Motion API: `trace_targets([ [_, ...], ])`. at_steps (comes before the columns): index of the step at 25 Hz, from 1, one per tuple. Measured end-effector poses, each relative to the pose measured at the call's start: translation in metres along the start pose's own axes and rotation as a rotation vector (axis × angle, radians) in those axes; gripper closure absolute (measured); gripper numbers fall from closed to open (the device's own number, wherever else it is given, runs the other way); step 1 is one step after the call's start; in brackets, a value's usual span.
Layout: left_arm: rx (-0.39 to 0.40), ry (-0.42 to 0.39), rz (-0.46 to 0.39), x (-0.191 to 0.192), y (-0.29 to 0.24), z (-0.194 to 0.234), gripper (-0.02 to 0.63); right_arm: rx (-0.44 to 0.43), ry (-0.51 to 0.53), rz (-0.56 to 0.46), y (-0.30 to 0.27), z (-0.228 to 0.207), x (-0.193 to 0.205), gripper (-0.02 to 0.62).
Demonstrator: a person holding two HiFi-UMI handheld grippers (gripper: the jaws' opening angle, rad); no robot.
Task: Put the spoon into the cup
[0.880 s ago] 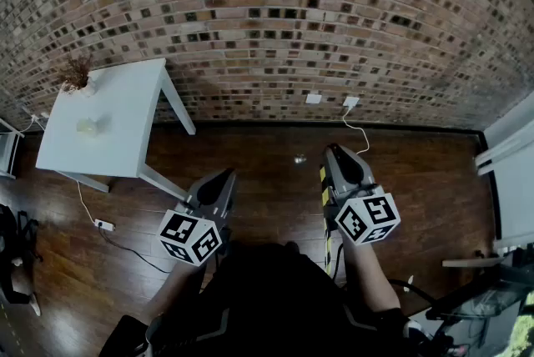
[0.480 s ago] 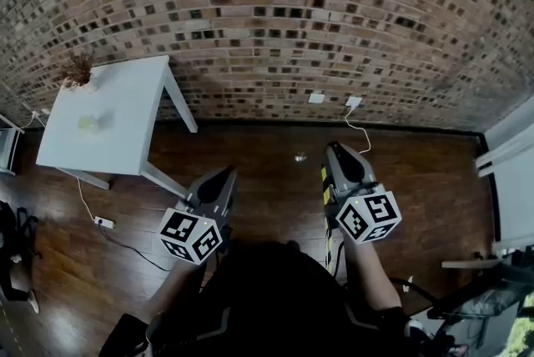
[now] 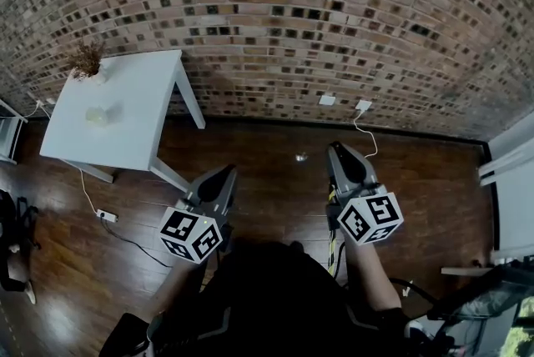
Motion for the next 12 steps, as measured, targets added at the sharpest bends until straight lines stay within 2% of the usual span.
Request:
trace_targets([
  [12, -0.071, 0.012, -0.039, -0.016, 0.041, 0.058, 0.612, -0.080, 0.012, 0.012, -0.059, 0.054, 0.008, 0.545],
])
Point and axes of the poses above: the fingertips, and each gripper's own axes: y backward along the fingers, z to its left, x out of its underside, the point moved 8 cm from there along y, backward along the fingers, and after that the axes turned 4 degrees about -z, right-handed, at the moved point
